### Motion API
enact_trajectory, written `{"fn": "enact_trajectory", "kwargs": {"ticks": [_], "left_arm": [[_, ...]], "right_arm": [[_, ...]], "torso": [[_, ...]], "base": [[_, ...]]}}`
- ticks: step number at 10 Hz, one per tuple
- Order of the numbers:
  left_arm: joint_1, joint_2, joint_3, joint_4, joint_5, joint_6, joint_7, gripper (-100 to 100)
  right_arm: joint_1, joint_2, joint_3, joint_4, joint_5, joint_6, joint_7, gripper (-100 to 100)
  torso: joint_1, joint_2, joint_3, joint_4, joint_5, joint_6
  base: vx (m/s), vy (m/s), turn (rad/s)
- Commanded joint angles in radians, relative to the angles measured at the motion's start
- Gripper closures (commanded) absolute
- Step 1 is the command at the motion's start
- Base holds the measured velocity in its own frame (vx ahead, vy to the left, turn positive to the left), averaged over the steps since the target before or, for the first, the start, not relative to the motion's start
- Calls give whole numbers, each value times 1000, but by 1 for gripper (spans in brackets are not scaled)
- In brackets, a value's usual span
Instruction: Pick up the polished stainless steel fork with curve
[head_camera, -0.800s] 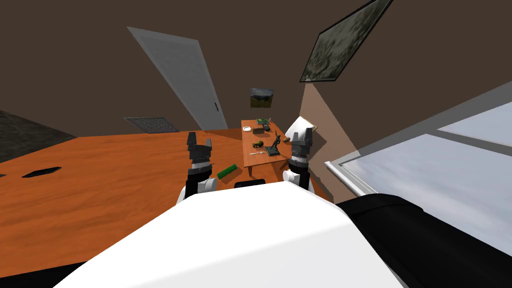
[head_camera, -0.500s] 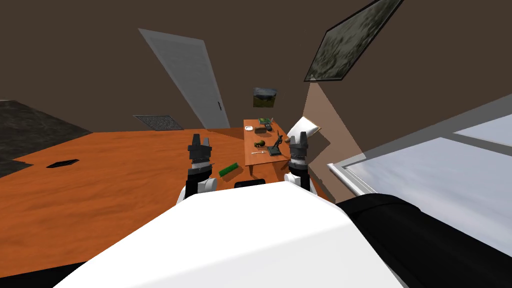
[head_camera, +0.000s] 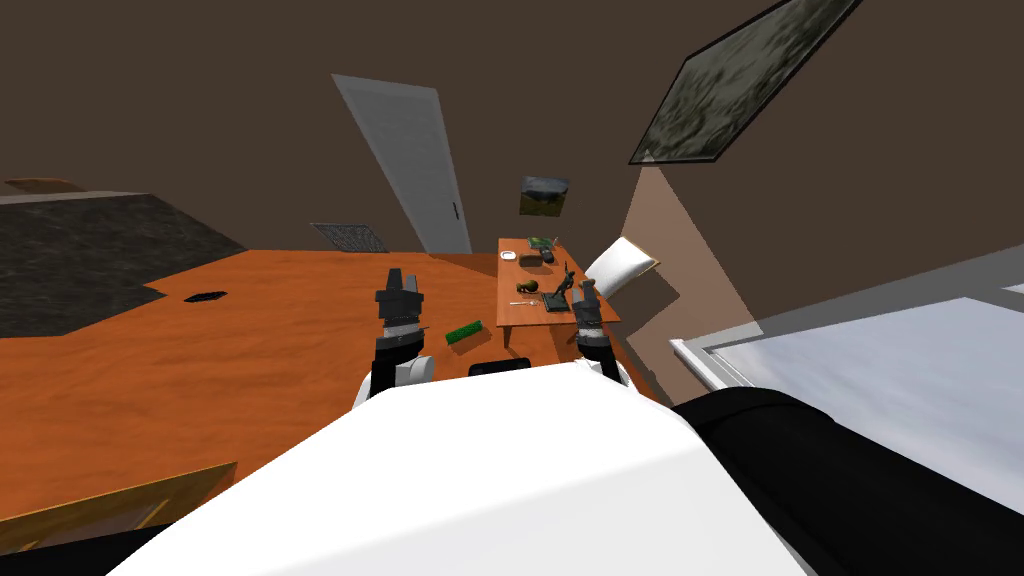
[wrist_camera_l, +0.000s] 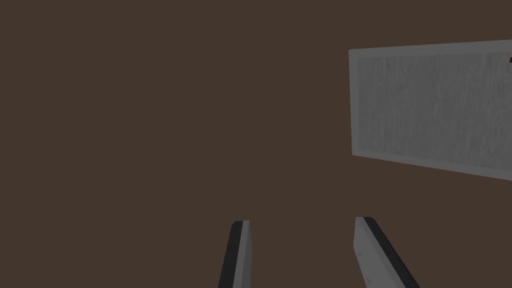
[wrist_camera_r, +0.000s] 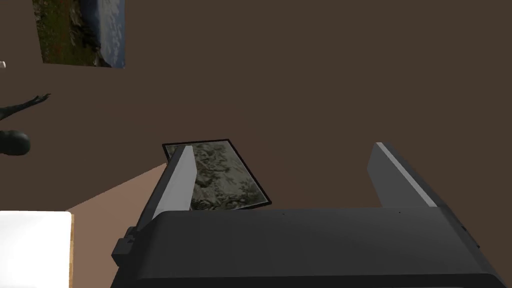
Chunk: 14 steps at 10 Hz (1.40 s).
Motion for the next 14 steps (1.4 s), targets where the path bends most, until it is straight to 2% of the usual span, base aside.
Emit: {"fn": "enact_trajectory", "kwargs": {"ticks": [1, 2, 3, 4, 5, 6, 7, 8, 9, 10, 11, 12, 13, 14], "left_arm": [[0, 0, 0, 0, 0, 0, 0, 0], [0, 0, 0, 0, 0, 0, 0, 0], [0, 0, 0, 0, 0, 0, 0, 0], [0, 0, 0, 0, 0, 0, 0, 0], [0, 0, 0, 0, 0, 0, 0, 0], [0, 0, 0, 0, 0, 0, 0, 0], [0, 0, 0, 0, 0, 0, 0, 0], [0, 0, 0, 0, 0, 0, 0, 0], [0, 0, 0, 0, 0, 0, 0, 0], [0, 0, 0, 0, 0, 0, 0, 0], [0, 0, 0, 0, 0, 0, 0, 0], [0, 0, 0, 0, 0, 0, 0, 0], [0, 0, 0, 0, 0, 0, 0, 0], [0, 0, 0, 0, 0, 0, 0, 0]], "right_arm": [[47, -32, 19, 39, 4, -10, -2, -100], [74, -61, 32, 65, 7, -6, -4, -100], [74, -61, 32, 77, 7, -6, -4, -100], [102, -91, 48, 104, 9, -2, -6, -100], [102, -91, 48, 117, 9, -2, -6, -100], [128, -122, 66, 150, 13, 3, -7, -100], [128, -122, 66, 159, 13, 3, -7, -100], [154, -154, 85, 190, 16, 9, -7, -100], [154, -154, 85, 203, 16, 9, -7, -100], [177, -186, 107, 235, 20, 15, -6, -100], [177, -186, 107, 249, 20, 15, -6, -100], [199, -218, 130, 276, 24, 22, -5, -100], [199, -218, 130, 295, 24, 22, -5, -100], [219, -250, 156, 334, 29, 31, -3, -100]], "torso": [[0, 0, 0, 0, 0, 0], [0, 0, 0, 0, 0, 0], [0, 0, 0, 0, 0, -1], [0, -1, 0, 0, 0, 0], [1, -1, 0, 0, 0, -1], [0, -1, -1, 0, 0, 0], [0, -1, -1, 0, 0, 0], [0, -2, -1, 0, 0, 0], [1, -2, -1, 0, 0, -1], [0, -2, -1, 0, 0, 0], [0, -2, -1, 0, 0, -1], [0, -2, -1, 0, 0, 0], [1, -2, -1, 0, 0, 0], [0, -3, -2, -1, 0, 0]], "base": [[-43, -2, 188], [-54, 0, 318], [-45, -2, 120], [-48, 6, 280], [-36, -2, 131], [-39, 5, 229], [-29, 3, 148], [-32, 13, 272], [-26, 4, 151], [-30, 11, 310], [-22, 3, 158], [-21, 12, 282], [-16, 8, 193], [-15, 12, 259]]}}
